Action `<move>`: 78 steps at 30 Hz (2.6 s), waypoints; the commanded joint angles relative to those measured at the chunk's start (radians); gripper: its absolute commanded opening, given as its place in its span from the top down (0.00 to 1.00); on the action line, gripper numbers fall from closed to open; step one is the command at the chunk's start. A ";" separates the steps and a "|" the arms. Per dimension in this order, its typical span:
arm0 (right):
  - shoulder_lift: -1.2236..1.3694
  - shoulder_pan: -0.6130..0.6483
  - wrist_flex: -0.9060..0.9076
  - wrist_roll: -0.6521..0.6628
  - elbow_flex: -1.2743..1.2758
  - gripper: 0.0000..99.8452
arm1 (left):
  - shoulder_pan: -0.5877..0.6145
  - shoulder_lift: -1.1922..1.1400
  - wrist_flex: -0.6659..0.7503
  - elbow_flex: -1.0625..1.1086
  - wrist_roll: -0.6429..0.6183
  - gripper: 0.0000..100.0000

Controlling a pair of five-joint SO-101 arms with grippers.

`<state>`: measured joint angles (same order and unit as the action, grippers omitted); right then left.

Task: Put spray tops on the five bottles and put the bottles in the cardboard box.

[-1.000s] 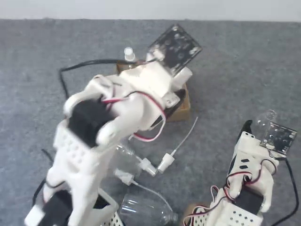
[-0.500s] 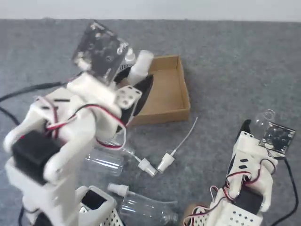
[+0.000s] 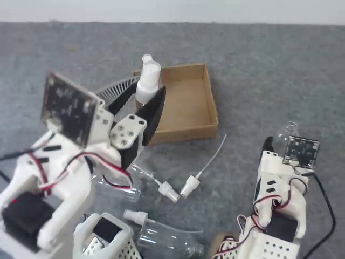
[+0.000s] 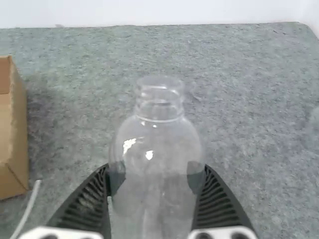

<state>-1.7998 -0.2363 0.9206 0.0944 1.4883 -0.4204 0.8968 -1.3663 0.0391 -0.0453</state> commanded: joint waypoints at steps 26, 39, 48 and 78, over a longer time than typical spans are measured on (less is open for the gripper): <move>-0.016 0.533 -0.085 0.181 -0.017 0.99 | 0.239 0.562 0.456 0.647 -0.256 0.96; -0.015 0.917 -0.252 0.183 0.002 0.99 | 0.239 0.692 0.480 0.731 -0.256 0.97; -0.015 1.004 -0.371 0.184 0.135 0.99 | 0.232 0.695 0.523 0.728 -0.258 0.99; -0.015 1.113 -0.369 0.232 0.147 0.99 | 0.107 0.695 0.603 0.895 -0.273 0.99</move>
<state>-1.7998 0.8700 0.5677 0.3138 1.6433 -0.3115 1.5858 -0.7894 0.9413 -0.3291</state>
